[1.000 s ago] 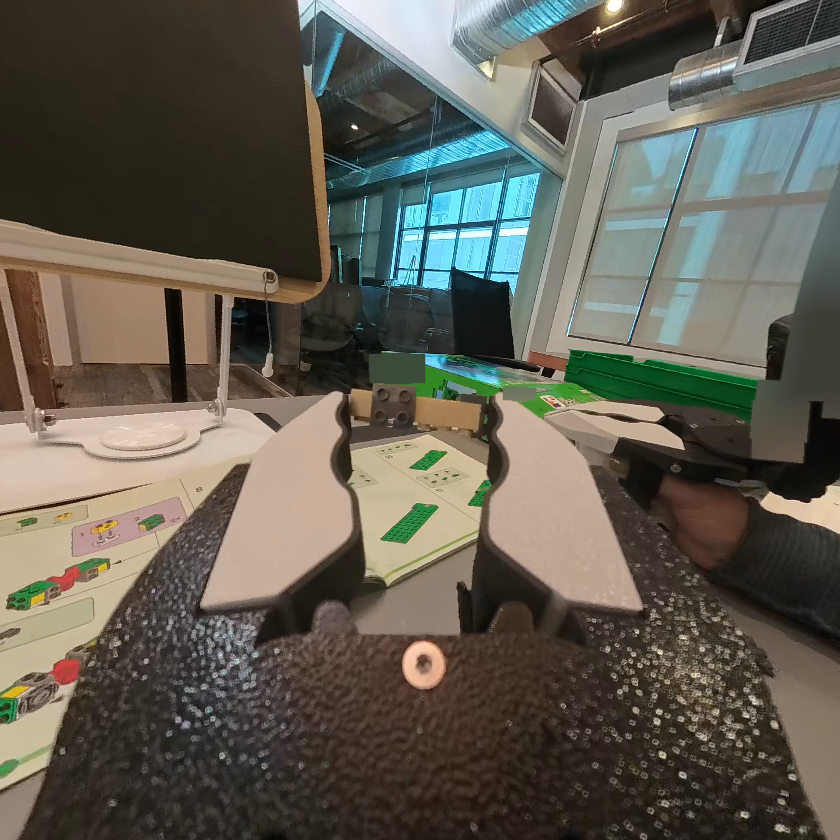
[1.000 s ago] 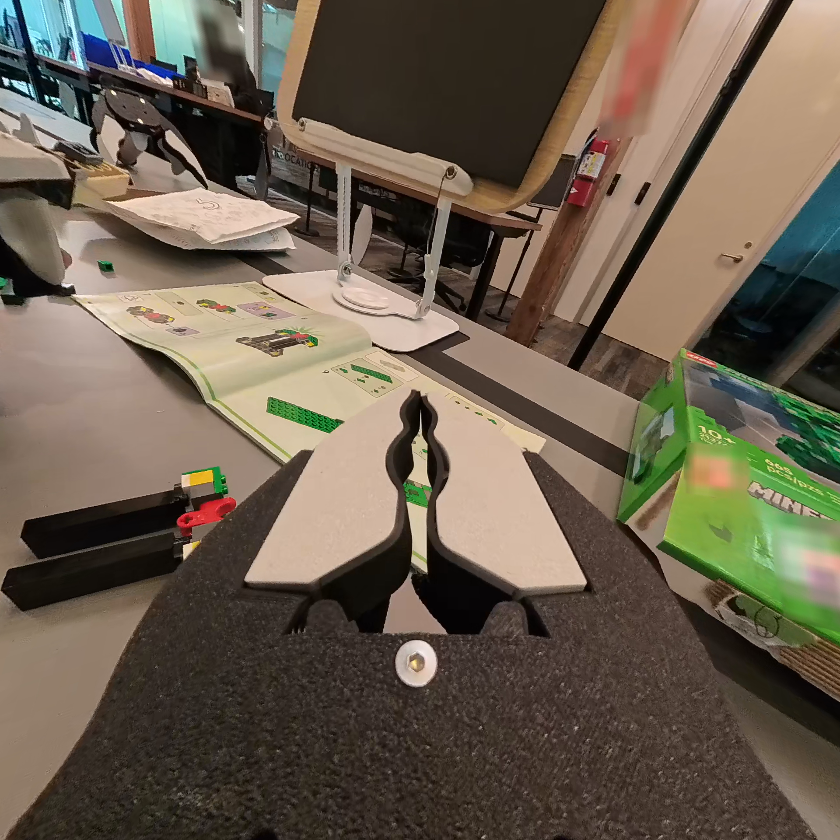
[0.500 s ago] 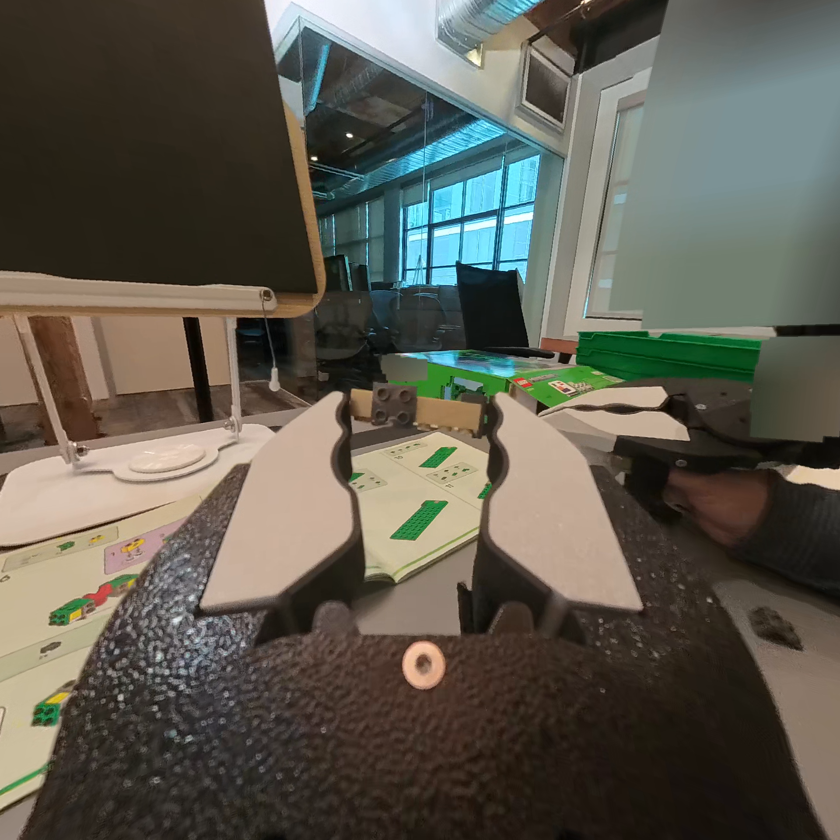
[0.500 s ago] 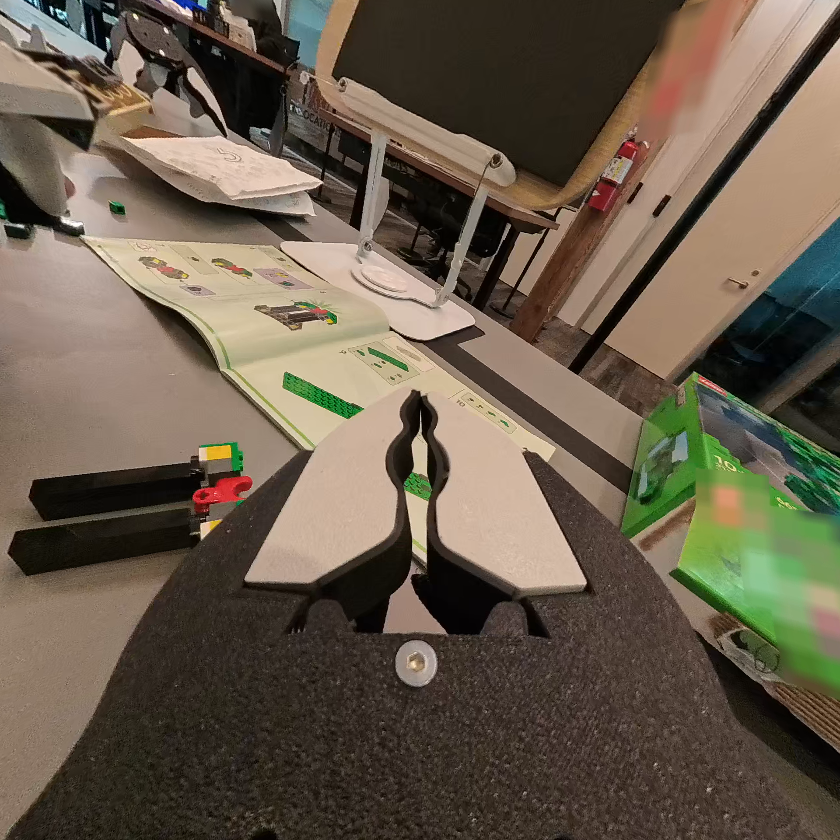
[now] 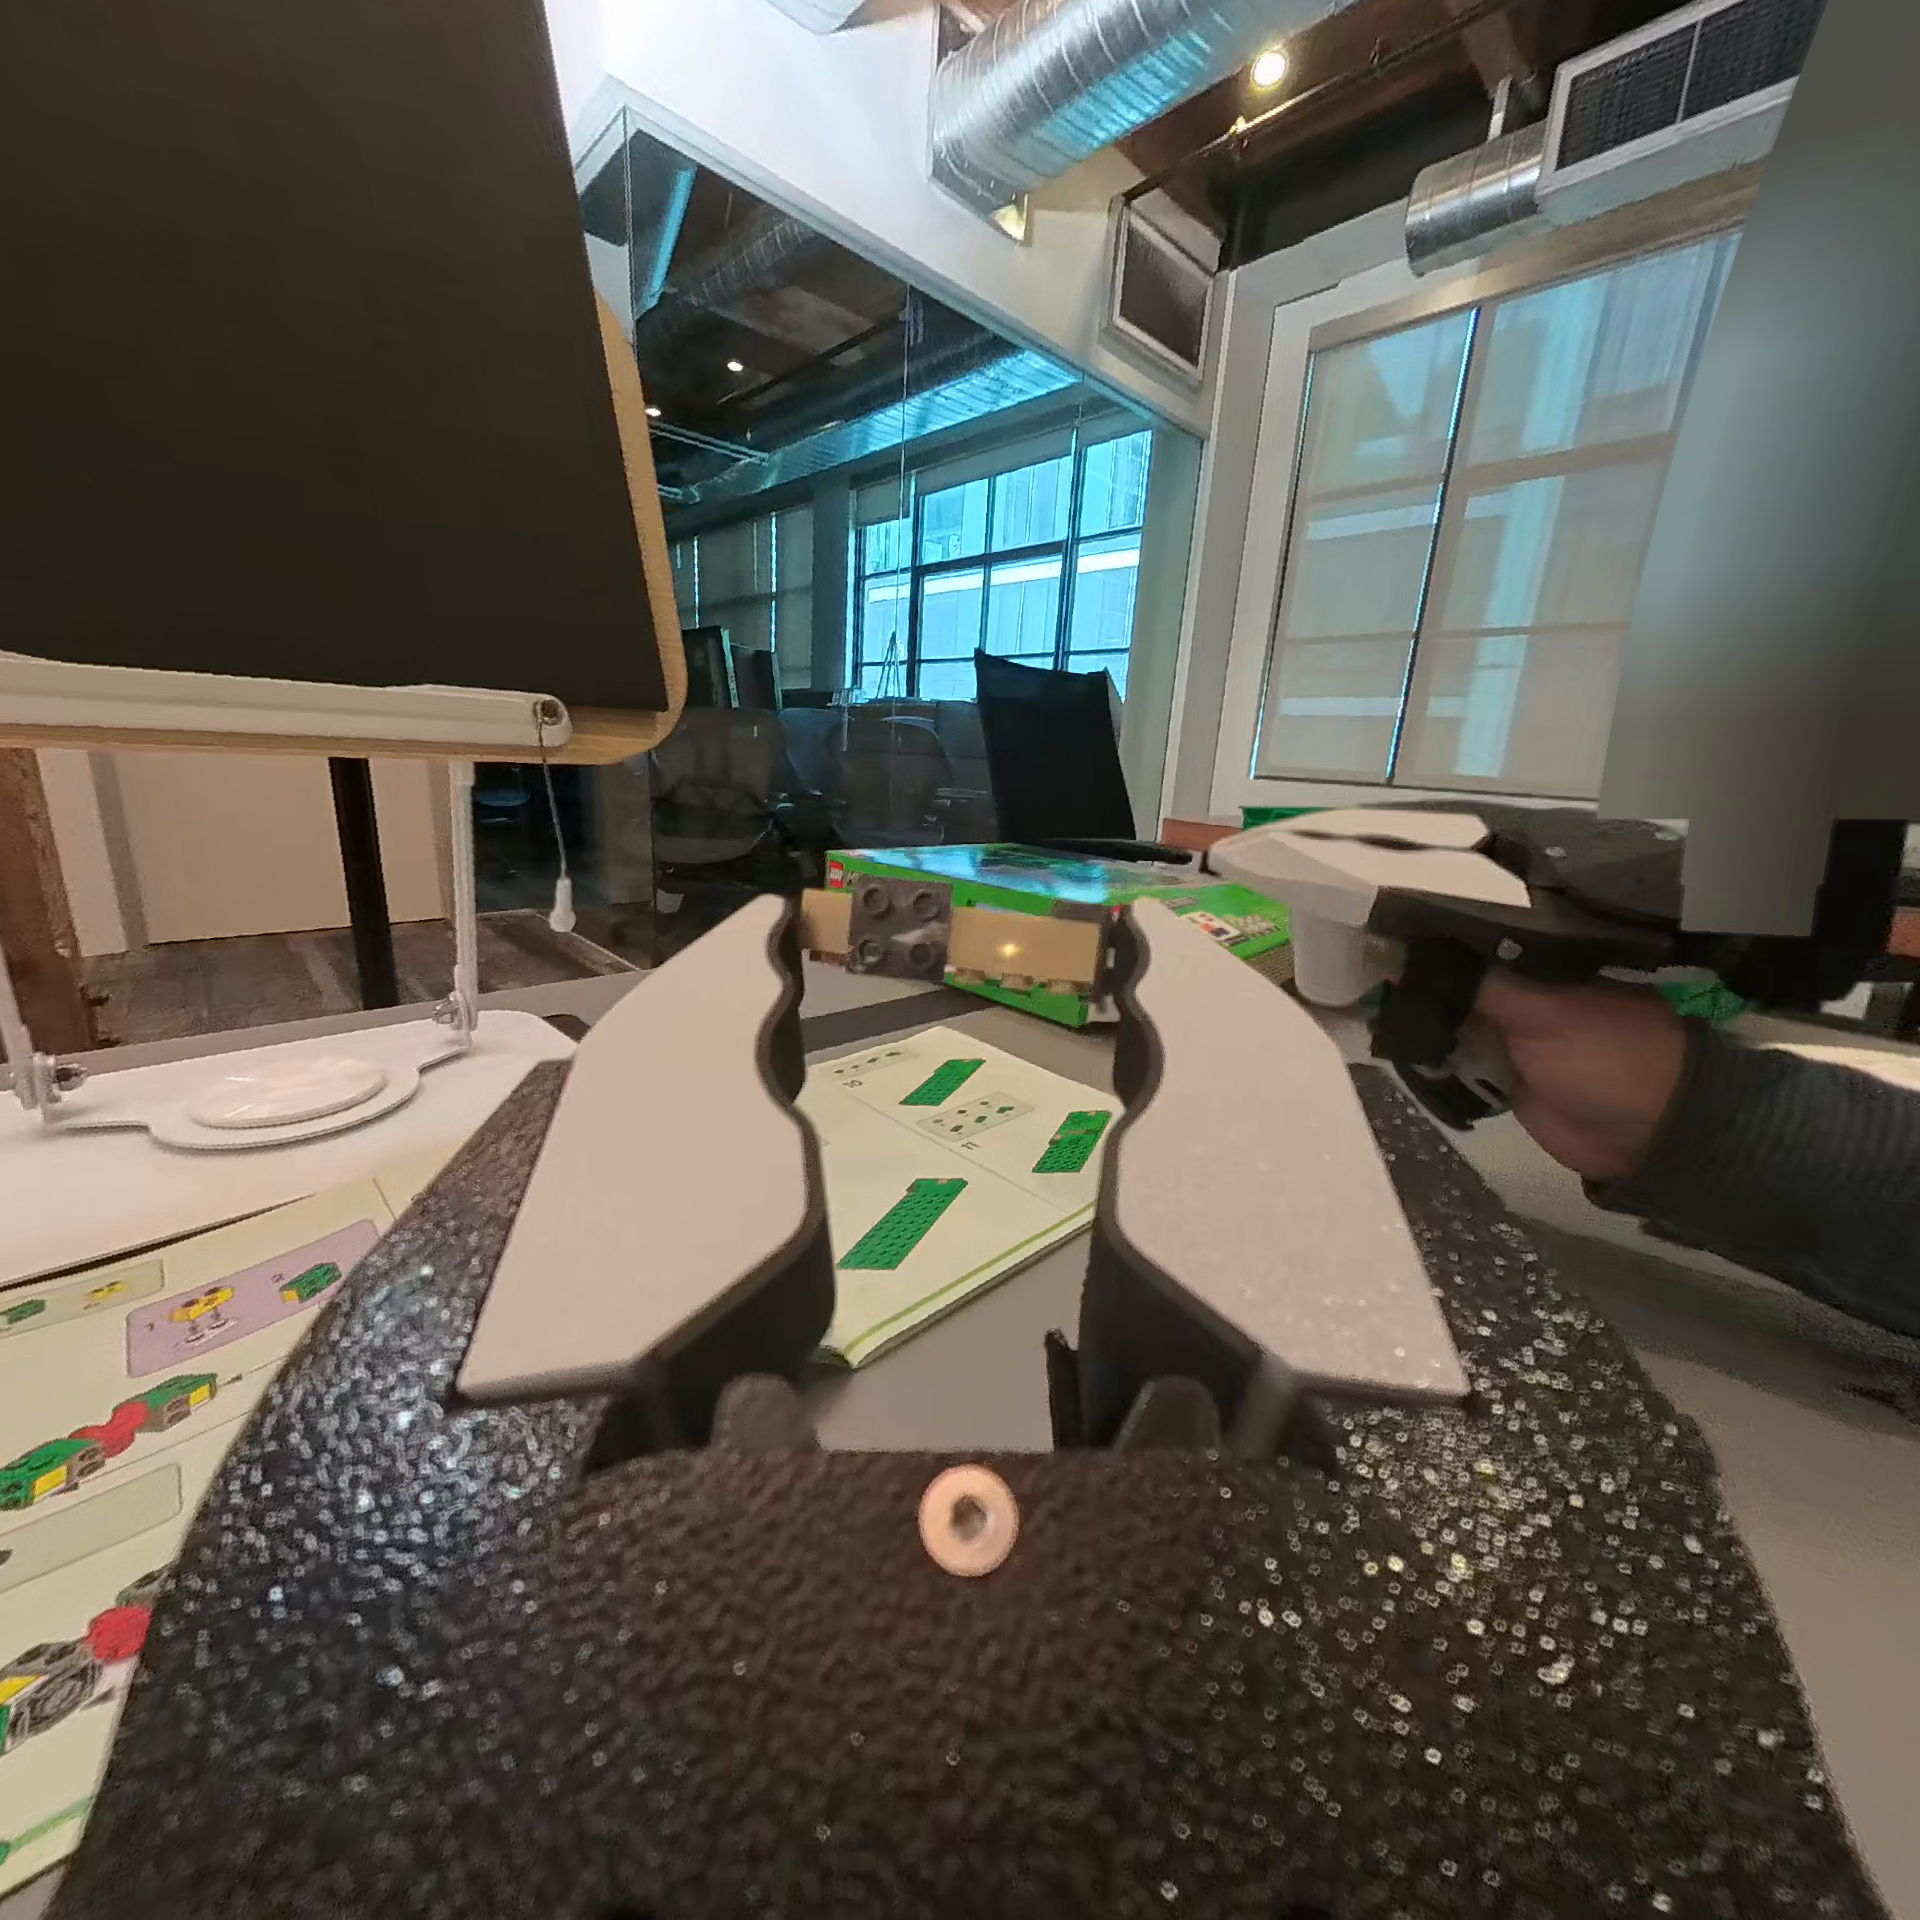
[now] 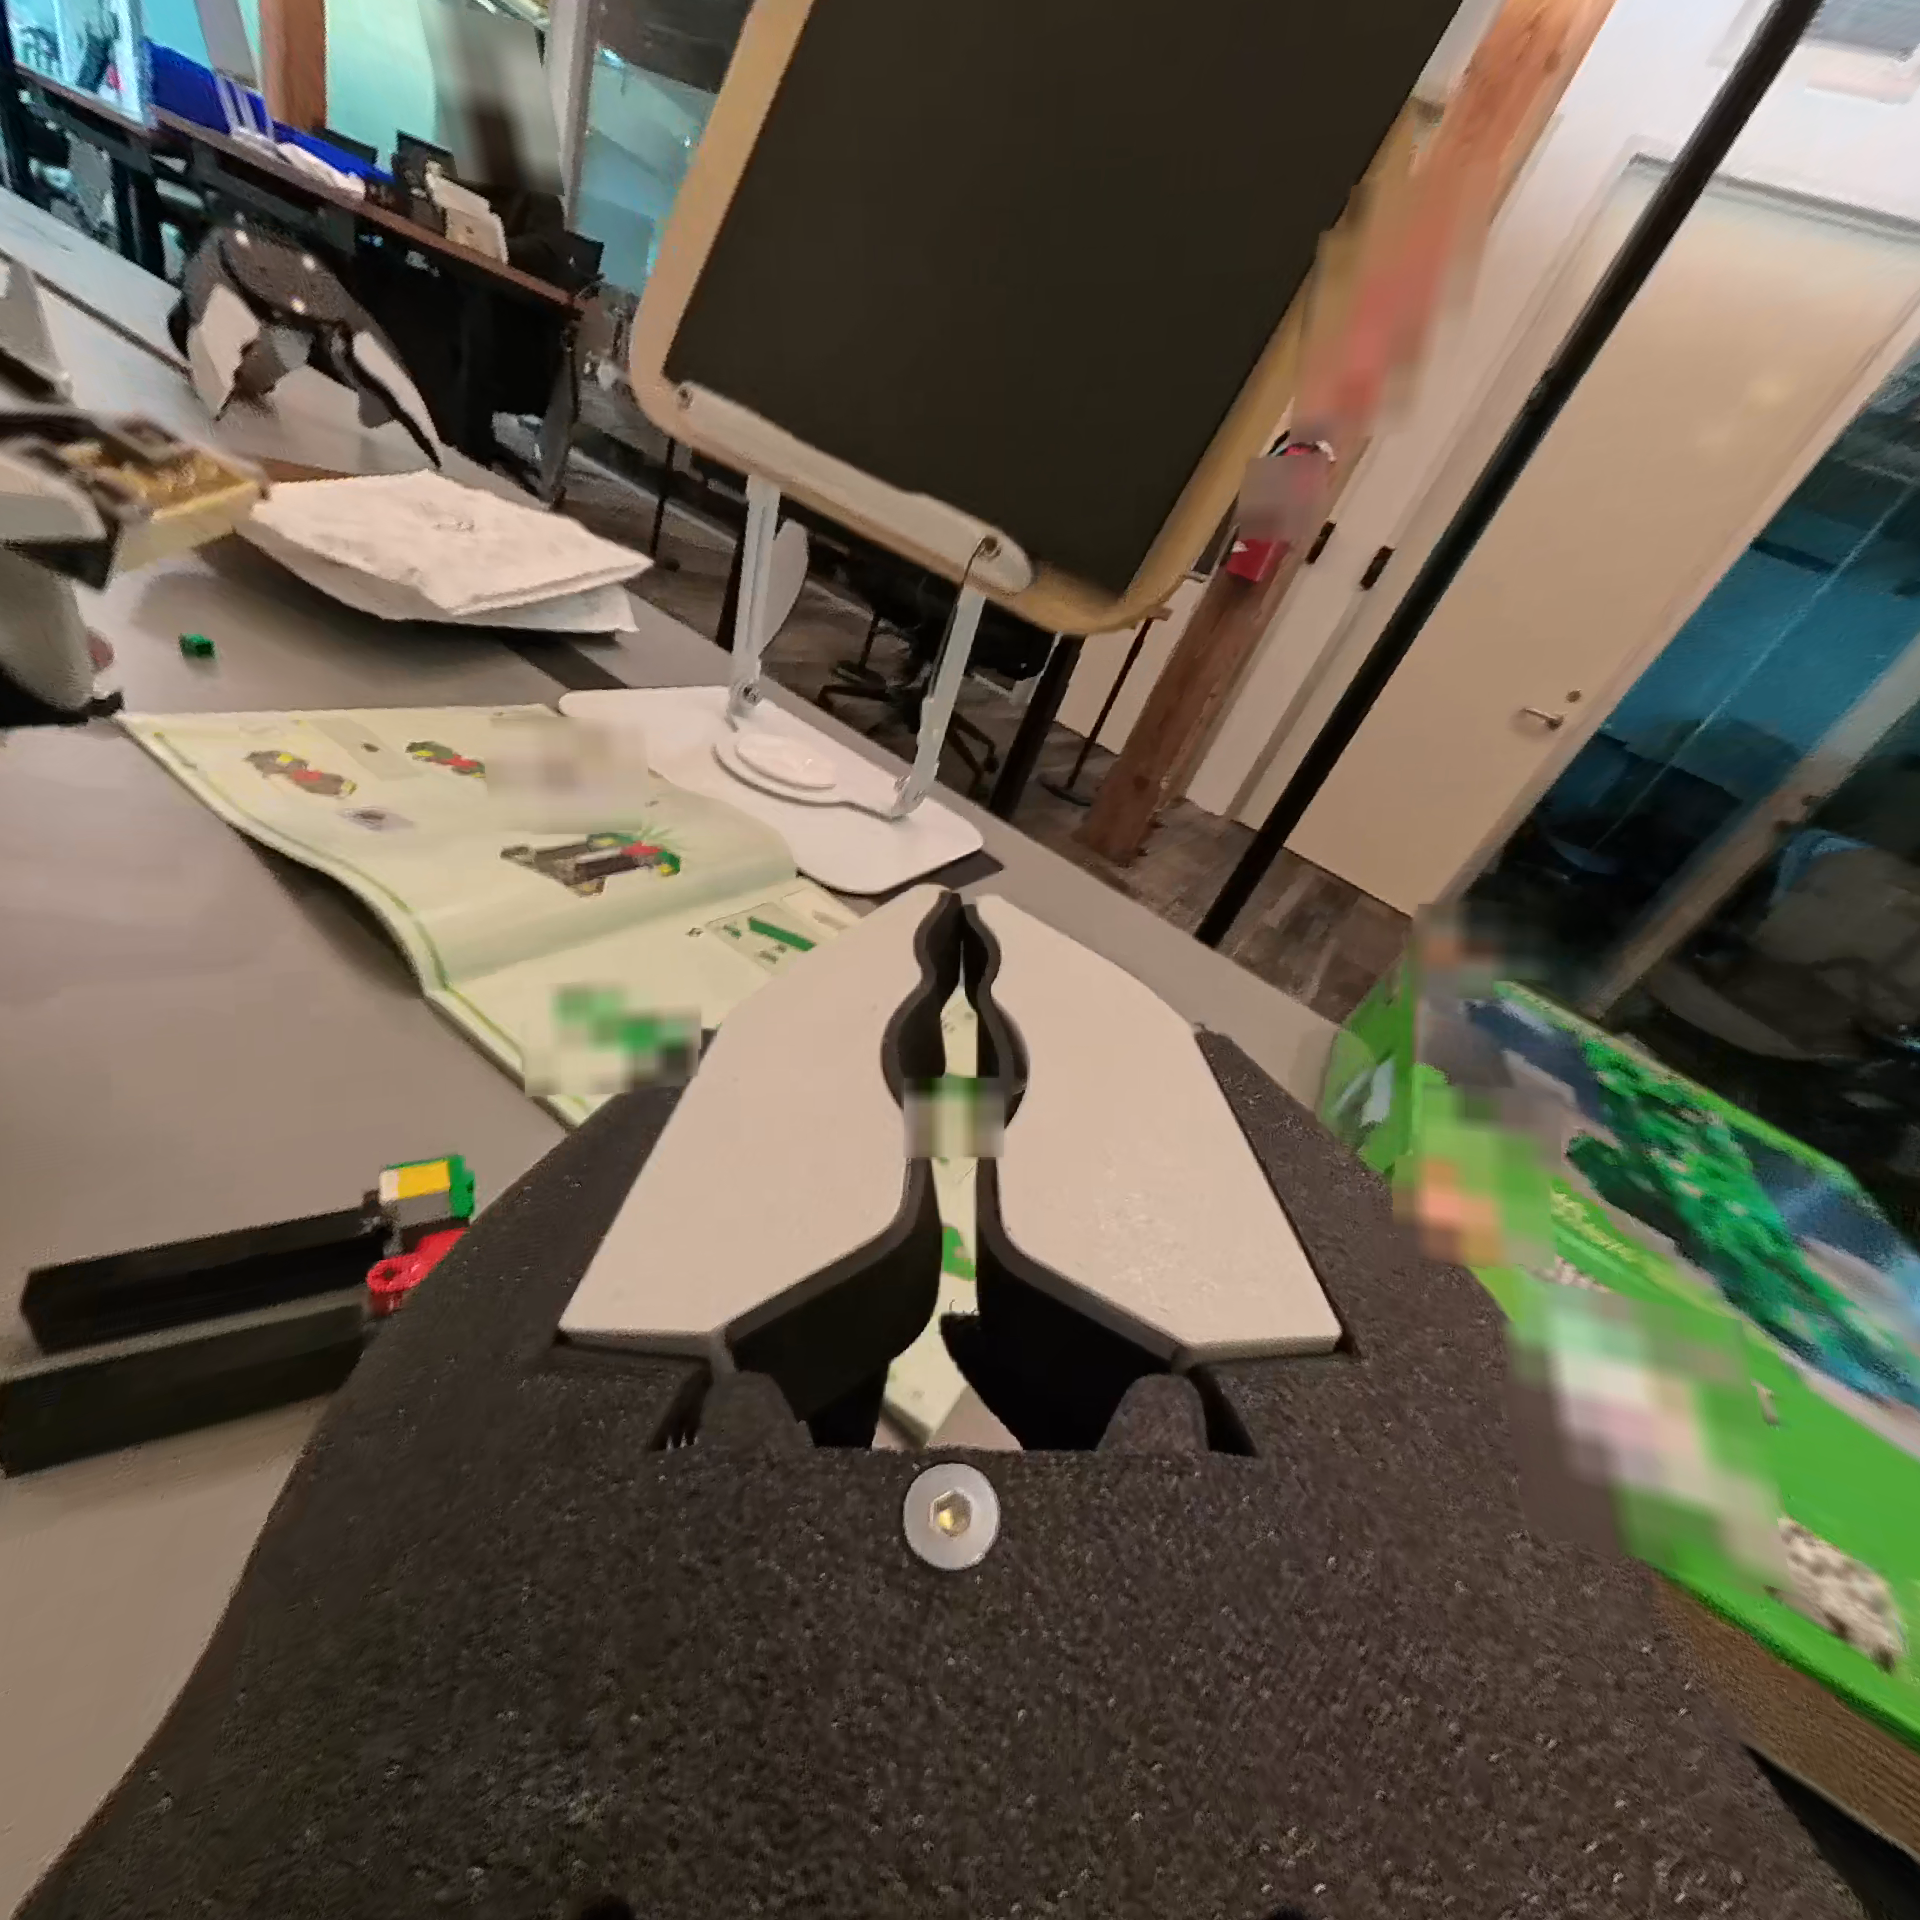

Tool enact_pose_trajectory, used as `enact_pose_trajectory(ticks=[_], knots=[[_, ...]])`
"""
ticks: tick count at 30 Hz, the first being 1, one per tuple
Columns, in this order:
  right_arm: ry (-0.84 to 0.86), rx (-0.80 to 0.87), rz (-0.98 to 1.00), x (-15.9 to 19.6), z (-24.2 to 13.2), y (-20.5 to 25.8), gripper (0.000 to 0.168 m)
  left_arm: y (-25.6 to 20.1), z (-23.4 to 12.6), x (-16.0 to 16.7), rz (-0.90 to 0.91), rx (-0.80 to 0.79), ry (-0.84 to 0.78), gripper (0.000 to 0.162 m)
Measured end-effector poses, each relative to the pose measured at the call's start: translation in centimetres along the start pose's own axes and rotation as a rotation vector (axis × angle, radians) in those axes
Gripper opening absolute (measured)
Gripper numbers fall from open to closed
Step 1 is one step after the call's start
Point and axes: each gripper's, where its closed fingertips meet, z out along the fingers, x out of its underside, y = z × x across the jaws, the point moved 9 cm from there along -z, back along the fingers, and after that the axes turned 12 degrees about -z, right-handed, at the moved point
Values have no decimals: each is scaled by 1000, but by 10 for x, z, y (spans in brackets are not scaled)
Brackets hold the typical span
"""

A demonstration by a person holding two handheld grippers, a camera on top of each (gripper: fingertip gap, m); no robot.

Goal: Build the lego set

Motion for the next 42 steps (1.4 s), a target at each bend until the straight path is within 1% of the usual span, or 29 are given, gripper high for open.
enact_pose_trajectory(ticks=[4,6,8,10,13,15,17,19,21,25,29,35,42], knots=[[-6,34,-37,-24,-6,-14,0,2,-2,-3,10,3,-1,57],[32,28,-40,-38,-12,-15,0,3,-2,-5,33,2,1,57],[84,17,1,-52,-22,-7,0,5,-2,-7,55,-4,1,57],[121,-56,111,-60,-34,14,0,8,-3,-8,54,-13,-5,57],[206,-294,257,-66,-50,67,0,12,-3,-10,33,-22,-17,57],[302,-409,237,-65,-60,100,0,15,-3,-11,27,-26,-22,57],[378,-487,152,-65,-66,126,0,16,-2,-12,21,-25,-19,57],[452,-540,54,-63,-68,146,0,17,-2,-12,10,-23,-17,57],[517,-576,24,-59,-67,159,0,16,-2,-11,3,-18,-16,57],[602,-547,36,-48,-61,168,0,15,-1,-11,11,-13,-5,57],[639,-550,76,-43,-57,168,0,15,-1,-10,6,-13,-6,57],[646,-556,60,-35,-49,165,0,16,1,-9,-28,-5,1,57],[612,-564,46,-31,-34,157,0,17,3,-8,-32,-5,7,57]])
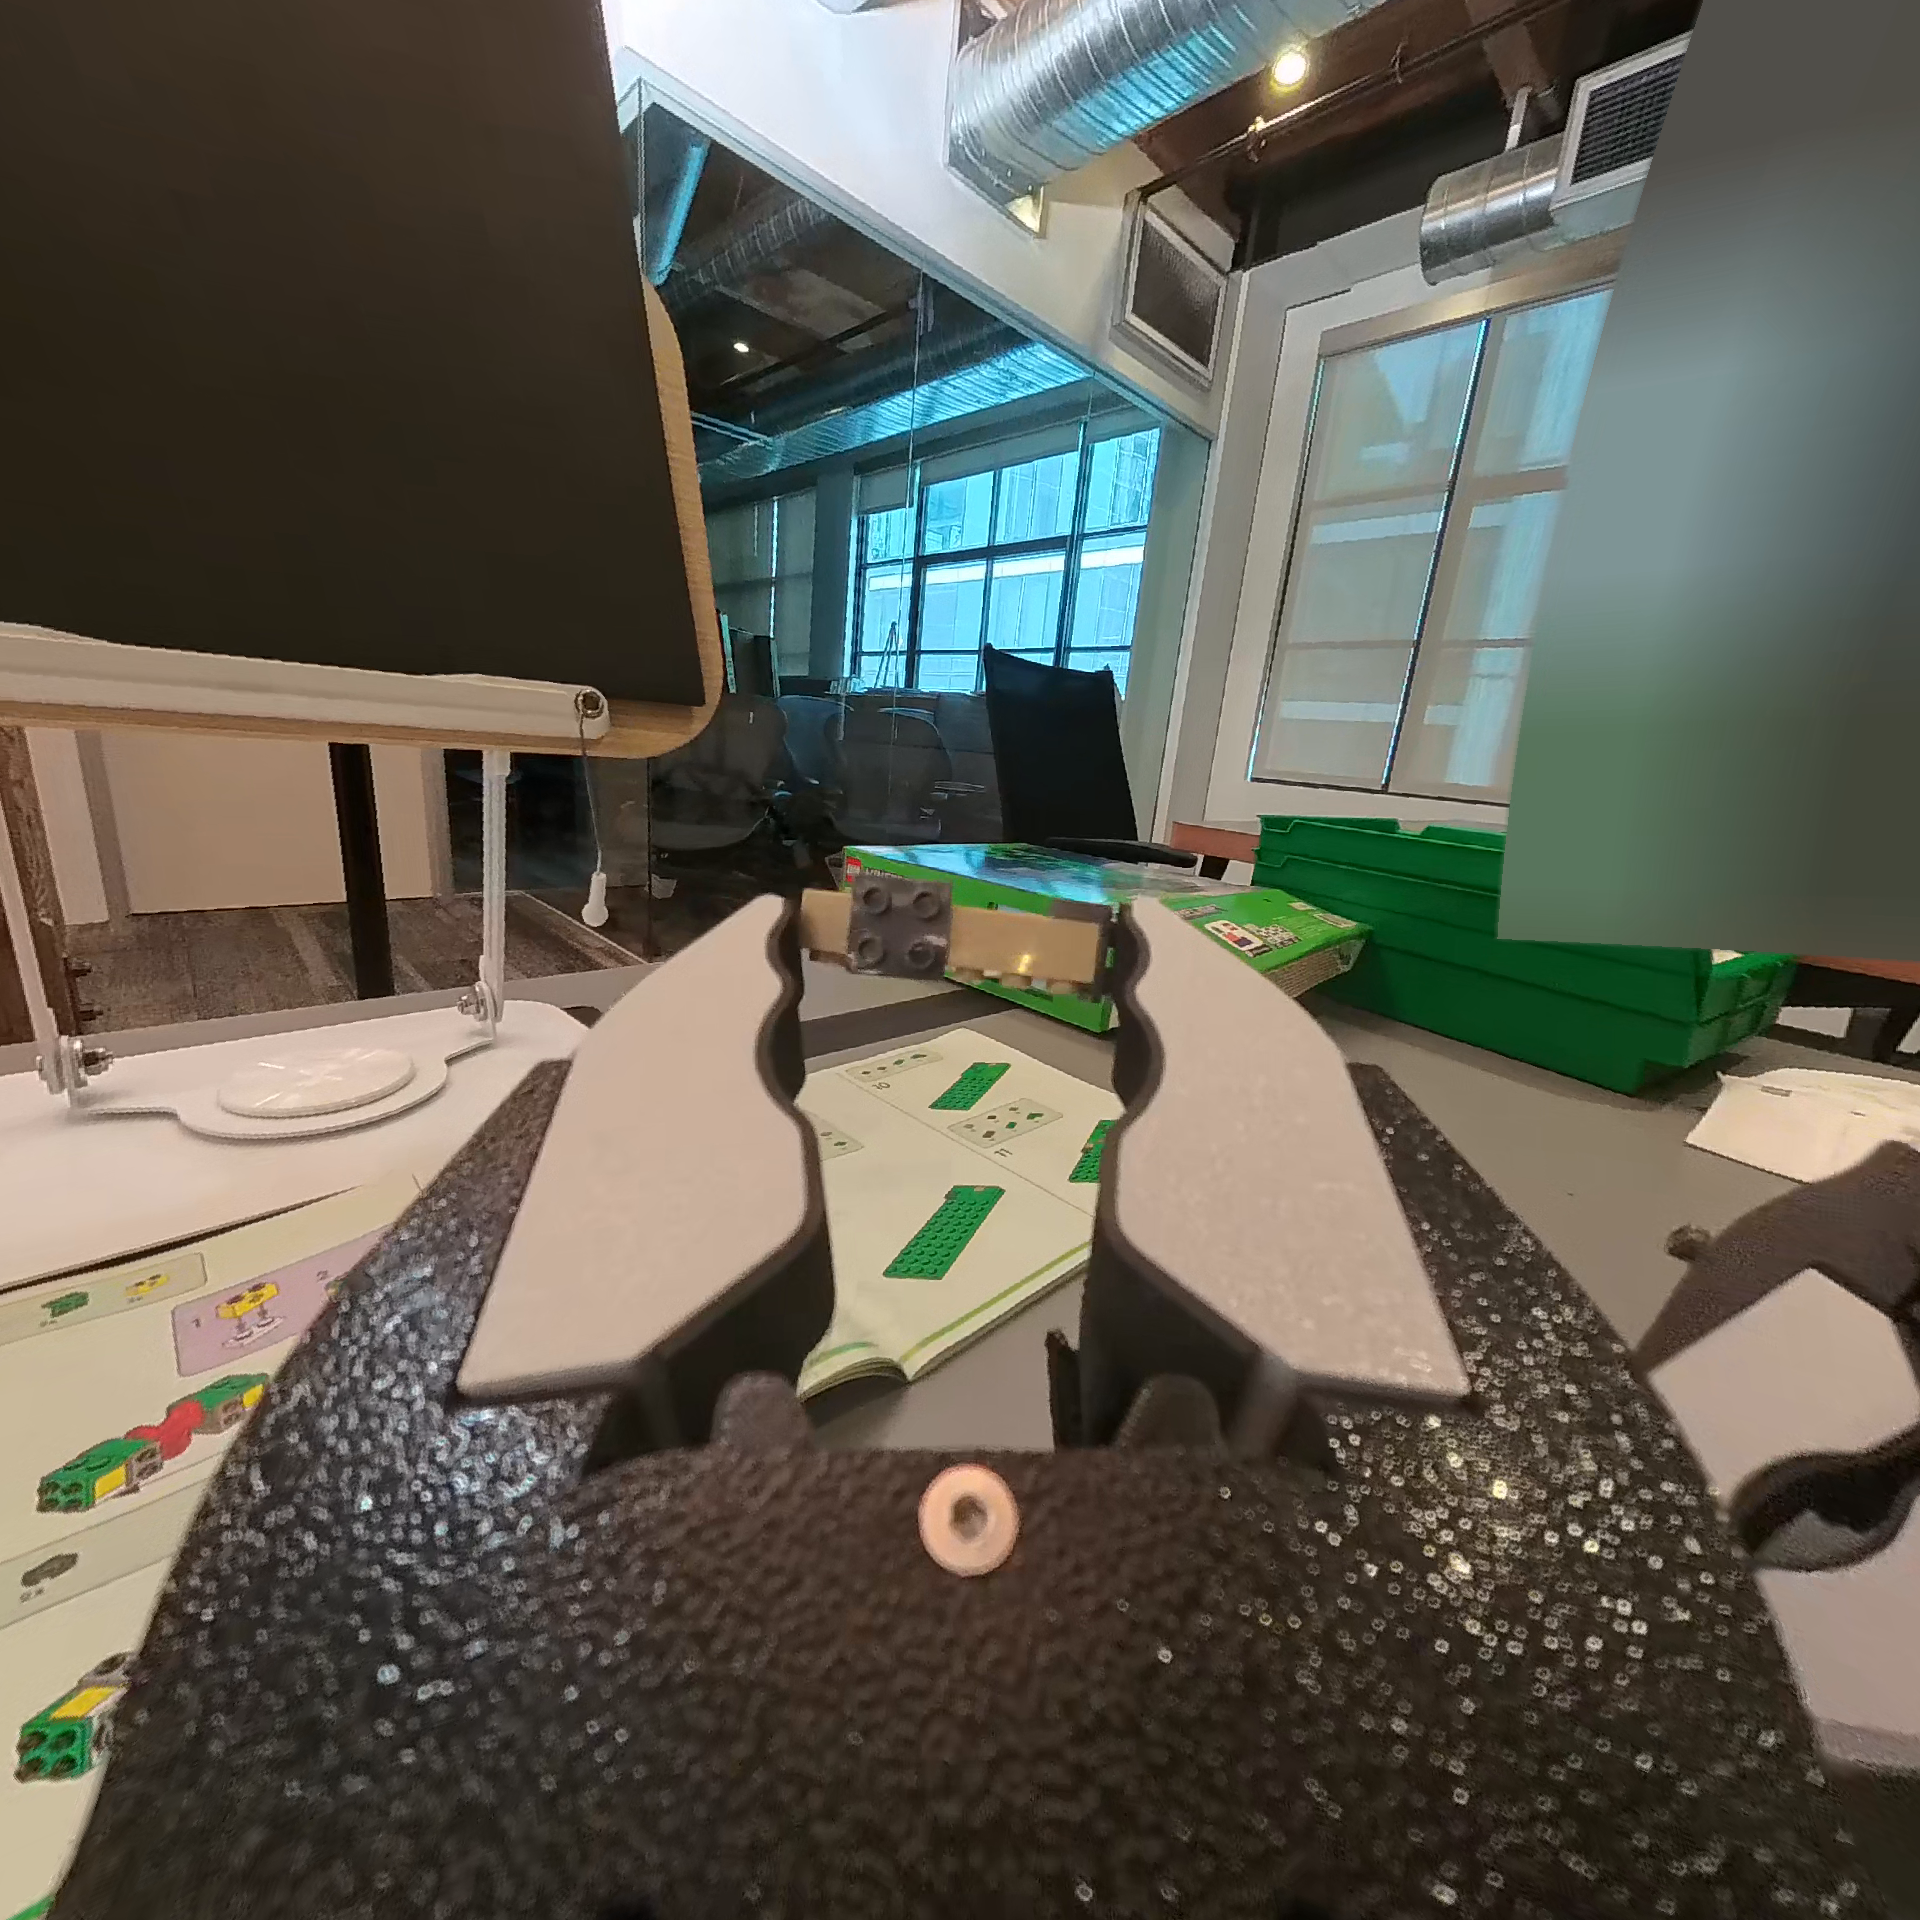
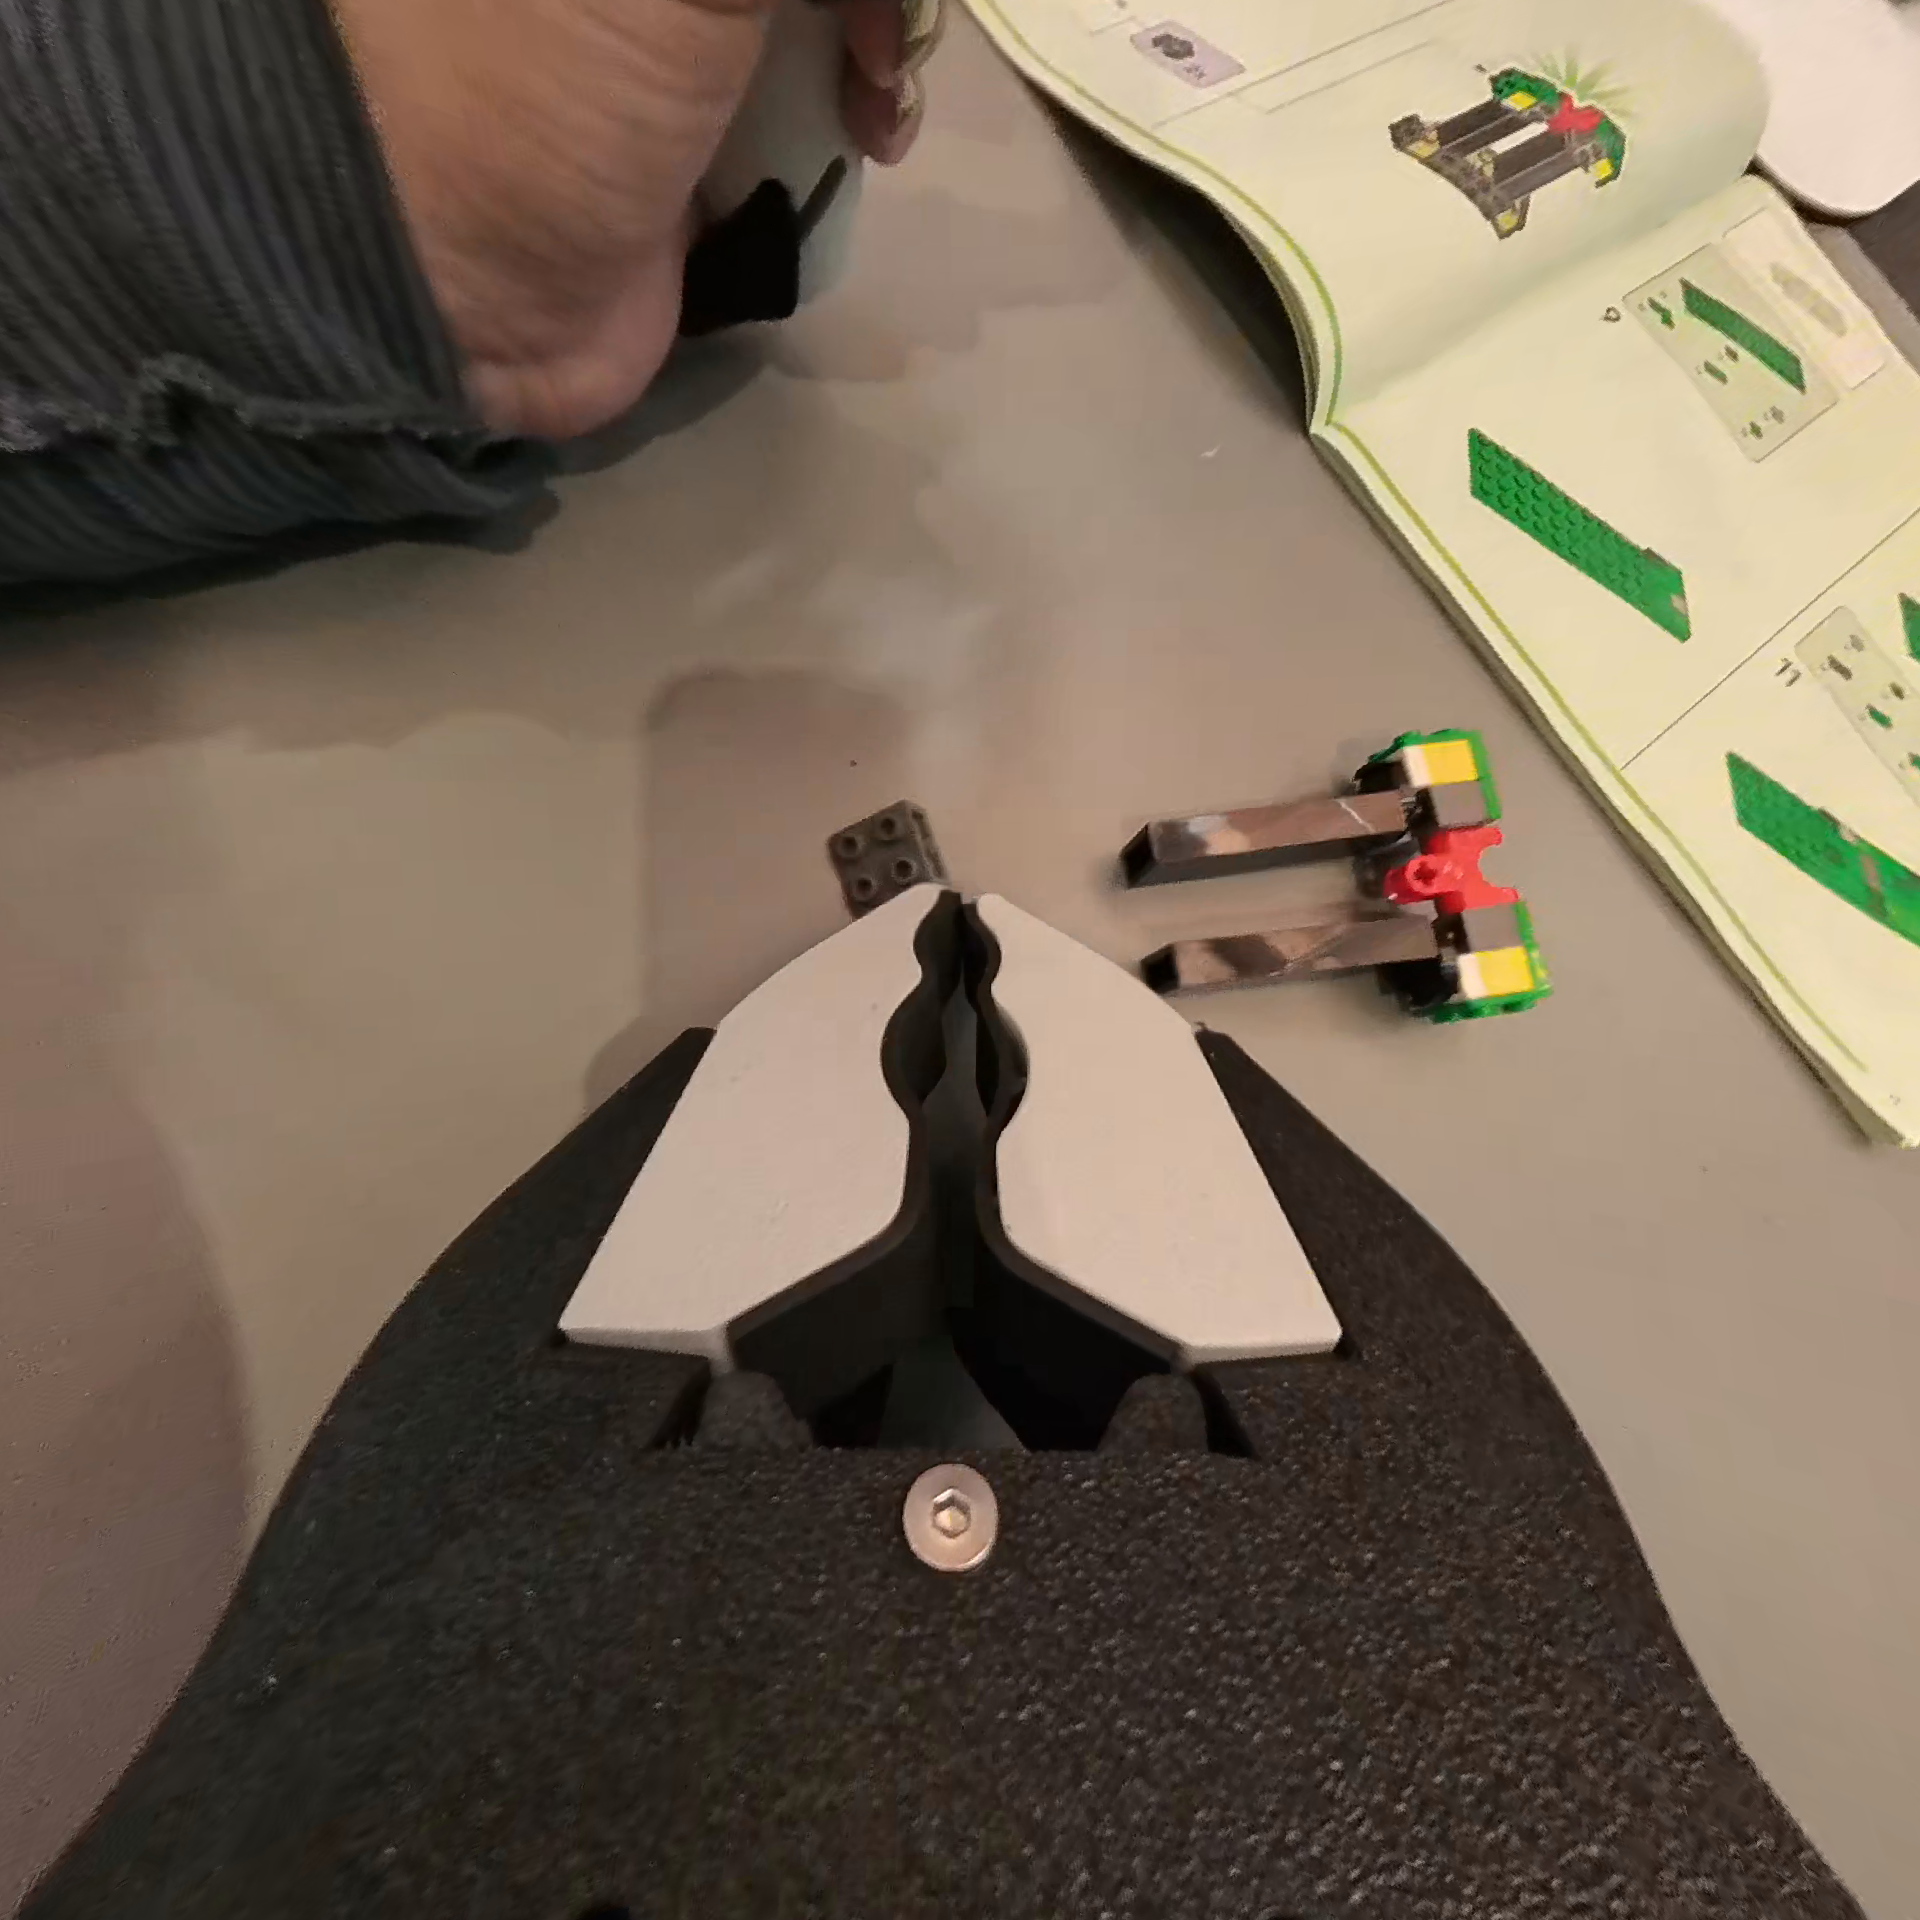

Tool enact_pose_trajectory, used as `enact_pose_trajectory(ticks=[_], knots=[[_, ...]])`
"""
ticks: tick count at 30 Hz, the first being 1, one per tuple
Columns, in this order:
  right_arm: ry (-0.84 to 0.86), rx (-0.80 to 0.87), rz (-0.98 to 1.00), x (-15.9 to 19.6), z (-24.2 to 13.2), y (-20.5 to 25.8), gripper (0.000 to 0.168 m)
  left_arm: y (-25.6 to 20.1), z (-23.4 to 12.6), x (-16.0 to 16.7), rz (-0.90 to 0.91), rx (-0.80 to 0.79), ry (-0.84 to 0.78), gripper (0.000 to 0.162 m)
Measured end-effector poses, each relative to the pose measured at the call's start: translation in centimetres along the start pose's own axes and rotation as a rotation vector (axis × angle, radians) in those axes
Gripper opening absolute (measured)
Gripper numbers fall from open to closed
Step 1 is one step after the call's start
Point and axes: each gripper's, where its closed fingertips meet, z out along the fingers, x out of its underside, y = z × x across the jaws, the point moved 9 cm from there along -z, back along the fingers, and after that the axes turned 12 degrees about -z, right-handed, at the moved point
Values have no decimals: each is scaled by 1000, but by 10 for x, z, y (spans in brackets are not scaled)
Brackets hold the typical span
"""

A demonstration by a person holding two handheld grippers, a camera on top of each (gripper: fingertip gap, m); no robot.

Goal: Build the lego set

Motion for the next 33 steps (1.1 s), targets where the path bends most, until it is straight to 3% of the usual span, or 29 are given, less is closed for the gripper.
enact_pose_trajectory(ticks=[3,9,15,19,27,33], knots=[[1,32,9,-1,-3,-8,0,0,0,0,-3,-2,2,57],[-64,-113,74,-5,-9,5,0,1,0,1,-35,3,-1,57],[-101,-59,-5,-19,0,15,0,0,1,2,-62,12,-3,57],[-27,-10,-71,-26,9,20,0,1,0,2,-65,9,-4,57],[61,-13,-41,-9,-1,12,0,2,0,2,-74,11,0,57],[23,14,103,6,-19,-1,0,2,1,2,-77,12,2,57]])
